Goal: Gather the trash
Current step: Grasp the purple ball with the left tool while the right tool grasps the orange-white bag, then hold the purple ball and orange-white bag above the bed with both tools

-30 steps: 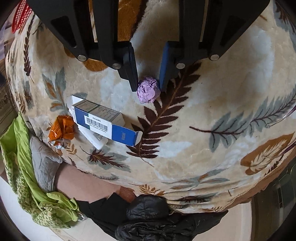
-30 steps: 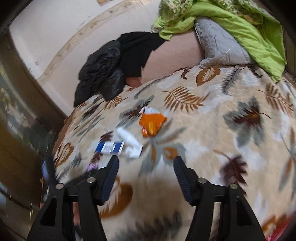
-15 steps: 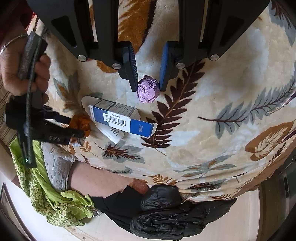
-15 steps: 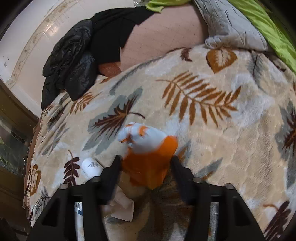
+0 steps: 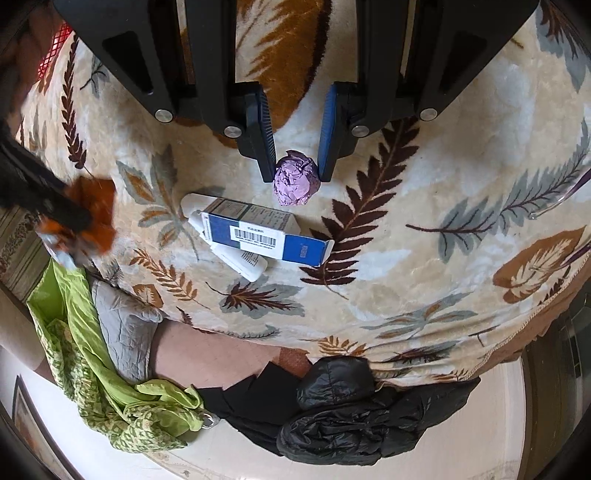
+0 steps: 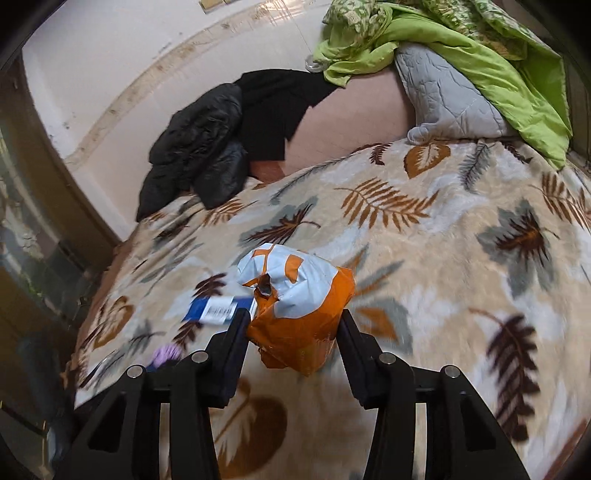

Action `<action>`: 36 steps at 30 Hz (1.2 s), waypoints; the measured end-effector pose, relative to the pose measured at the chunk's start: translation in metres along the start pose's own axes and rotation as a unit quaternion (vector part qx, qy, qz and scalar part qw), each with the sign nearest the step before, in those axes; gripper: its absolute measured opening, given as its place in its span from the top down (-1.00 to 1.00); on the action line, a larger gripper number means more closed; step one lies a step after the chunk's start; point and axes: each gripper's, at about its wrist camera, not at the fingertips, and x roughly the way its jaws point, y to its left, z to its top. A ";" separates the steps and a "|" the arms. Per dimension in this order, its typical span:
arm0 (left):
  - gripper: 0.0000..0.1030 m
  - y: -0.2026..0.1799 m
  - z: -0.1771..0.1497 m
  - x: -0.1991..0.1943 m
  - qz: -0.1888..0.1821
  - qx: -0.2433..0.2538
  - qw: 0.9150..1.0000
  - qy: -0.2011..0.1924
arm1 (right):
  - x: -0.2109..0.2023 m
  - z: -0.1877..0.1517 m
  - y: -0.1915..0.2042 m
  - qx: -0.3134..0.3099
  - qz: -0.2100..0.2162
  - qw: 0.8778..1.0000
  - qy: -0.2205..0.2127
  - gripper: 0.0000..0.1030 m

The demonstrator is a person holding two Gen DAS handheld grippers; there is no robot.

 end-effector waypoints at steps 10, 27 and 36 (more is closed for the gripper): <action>0.57 -0.020 -0.008 -0.012 0.028 0.047 0.998 -0.028 | -0.004 -0.012 -0.004 -0.023 -0.004 1.000 -0.005 0.01; 0.57 -0.024 -0.008 -0.020 0.054 0.064 0.995 -0.053 | -0.007 -0.009 0.003 -0.037 0.014 0.999 -0.016 0.01; 0.57 -0.024 -0.009 -0.021 0.056 0.064 0.995 -0.053 | -0.007 -0.010 0.006 -0.040 0.016 0.999 -0.018 0.01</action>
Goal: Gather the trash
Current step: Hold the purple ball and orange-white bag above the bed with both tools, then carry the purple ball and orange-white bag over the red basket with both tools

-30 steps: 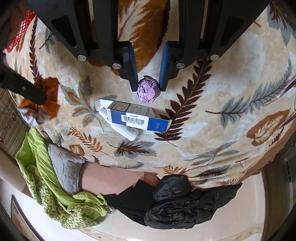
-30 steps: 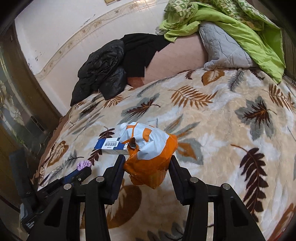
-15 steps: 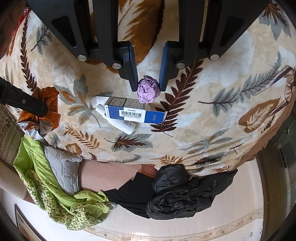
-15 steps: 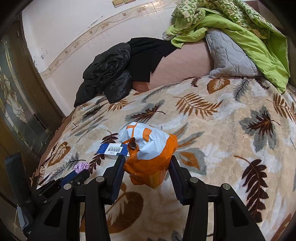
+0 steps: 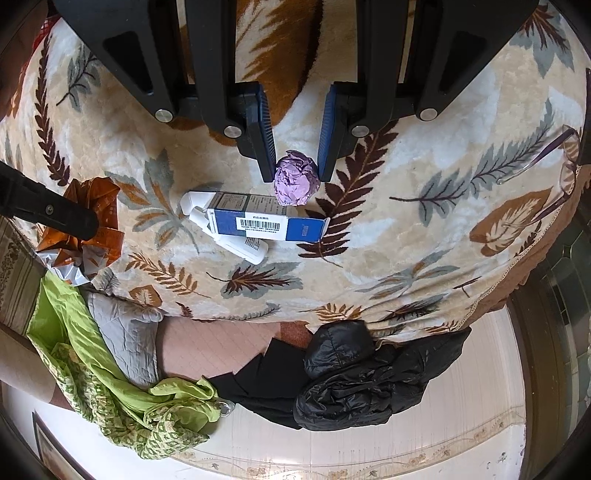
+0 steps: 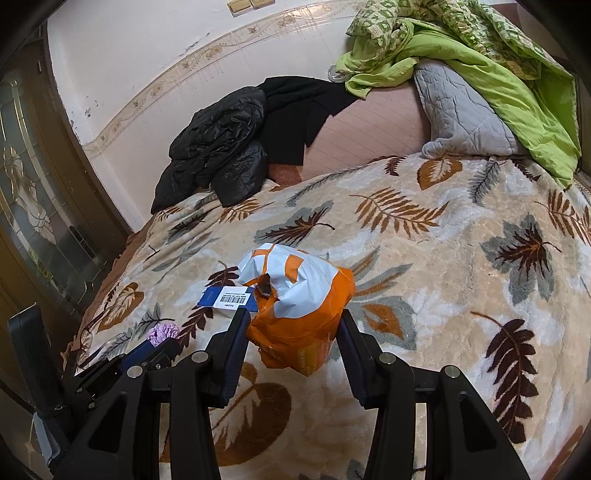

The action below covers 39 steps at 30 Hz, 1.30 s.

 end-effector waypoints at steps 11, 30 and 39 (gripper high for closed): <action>0.57 0.000 0.000 -0.001 -0.003 -0.001 1.000 -0.002 | 0.000 0.000 0.001 0.000 0.002 1.000 -0.001 0.01; 0.57 0.046 0.002 -0.002 -0.078 -0.114 0.990 0.014 | -0.002 0.000 0.009 -0.002 0.018 1.000 -0.001 0.01; 0.57 0.012 0.004 -0.009 -0.098 -0.076 0.992 0.004 | -0.013 0.003 -0.001 0.017 0.021 1.000 -0.012 0.01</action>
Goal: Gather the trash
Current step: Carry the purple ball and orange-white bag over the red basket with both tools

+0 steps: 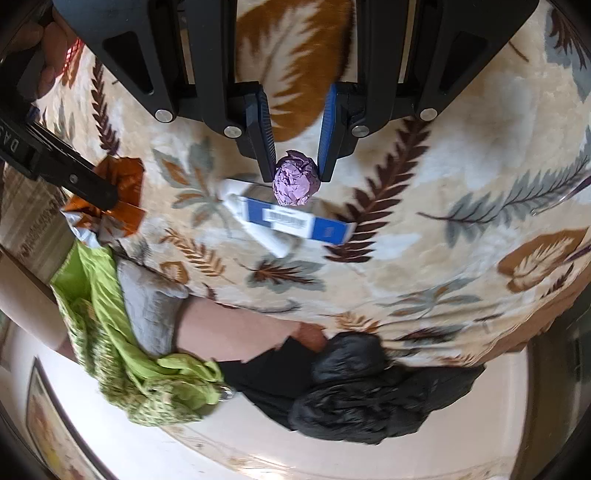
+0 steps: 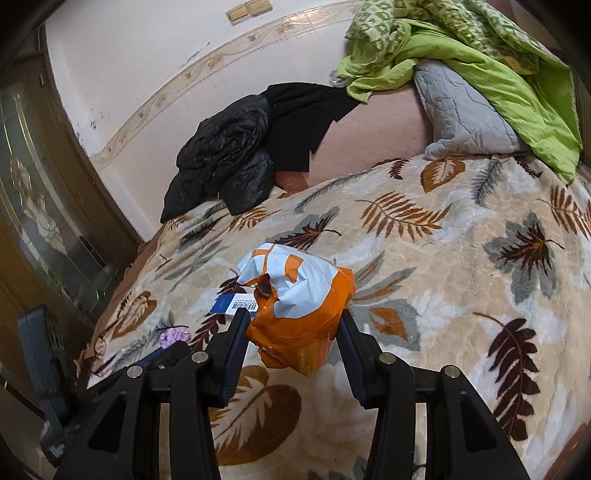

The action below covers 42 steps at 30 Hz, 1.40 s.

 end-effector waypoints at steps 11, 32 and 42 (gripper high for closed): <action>0.57 -0.073 -0.027 -0.034 -0.065 0.067 0.996 -0.015 | -0.083 -0.020 -0.026 0.071 0.025 0.997 -0.032 0.01; 0.57 -0.265 -0.103 -0.106 -0.241 0.226 0.943 0.035 | -0.328 -0.094 -0.176 0.158 -0.123 0.976 -0.090 0.01; 0.57 -0.341 -0.136 -0.110 -0.294 0.291 0.906 0.089 | -0.362 -0.114 -0.208 0.189 -0.146 0.967 -0.091 0.00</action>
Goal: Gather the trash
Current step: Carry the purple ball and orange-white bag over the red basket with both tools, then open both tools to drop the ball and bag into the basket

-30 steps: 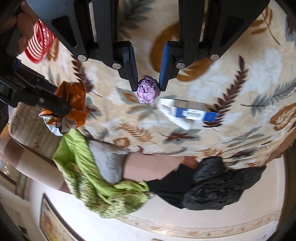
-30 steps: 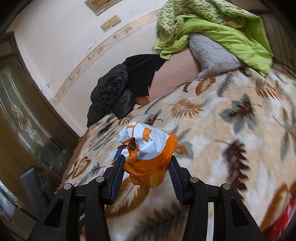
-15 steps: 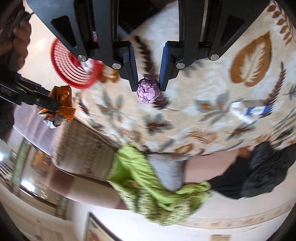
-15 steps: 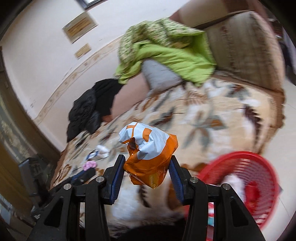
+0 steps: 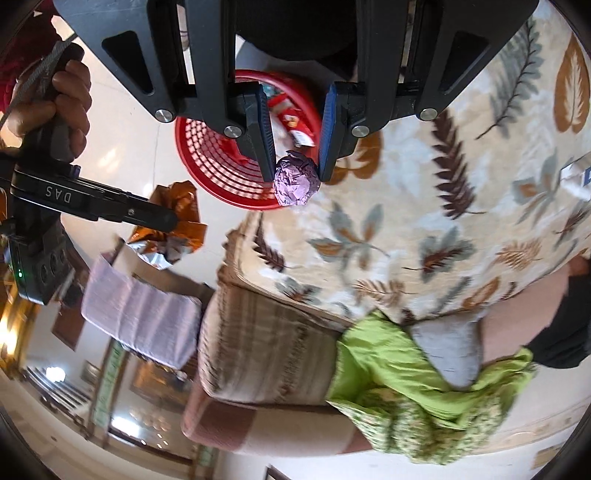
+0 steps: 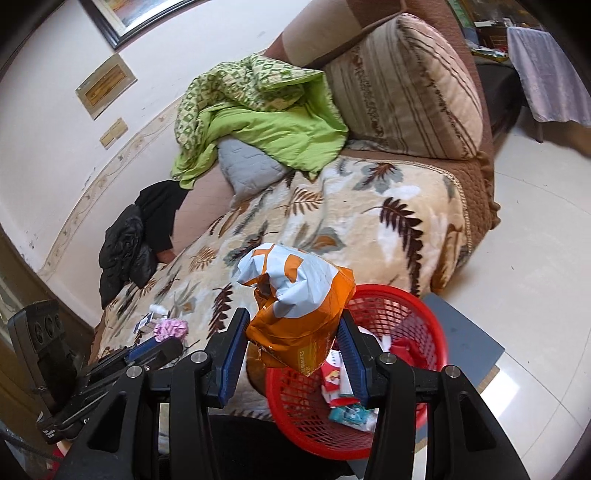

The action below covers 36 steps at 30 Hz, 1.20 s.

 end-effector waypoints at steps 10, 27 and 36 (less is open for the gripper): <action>0.57 -0.023 0.010 0.037 -0.033 0.011 0.998 0.044 | -0.001 -0.003 -0.025 0.022 -0.011 1.000 0.000 -0.03; 0.57 -0.039 0.006 0.060 0.024 0.044 0.997 0.059 | 0.014 -0.011 -0.046 0.043 -0.019 0.999 0.019 -0.05; 0.57 -0.050 -0.002 0.064 0.050 0.083 0.994 0.059 | 0.017 -0.014 -0.046 0.038 -0.026 0.999 0.025 -0.05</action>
